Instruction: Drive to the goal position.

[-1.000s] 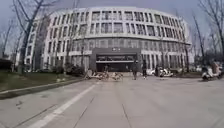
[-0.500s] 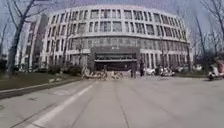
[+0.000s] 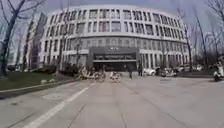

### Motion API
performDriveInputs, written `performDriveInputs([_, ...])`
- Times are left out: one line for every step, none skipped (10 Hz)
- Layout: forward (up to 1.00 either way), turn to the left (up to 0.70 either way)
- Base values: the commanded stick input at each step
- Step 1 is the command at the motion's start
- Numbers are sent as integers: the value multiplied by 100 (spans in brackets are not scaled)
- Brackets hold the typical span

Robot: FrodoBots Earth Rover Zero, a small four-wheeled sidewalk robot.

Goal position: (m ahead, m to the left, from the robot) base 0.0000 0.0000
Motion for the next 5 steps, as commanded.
performDriveInputs([85,0])
performDriveInputs([85,0])
performDriveInputs([85,0])
performDriveInputs([85,0])
performDriveInputs([85,0])
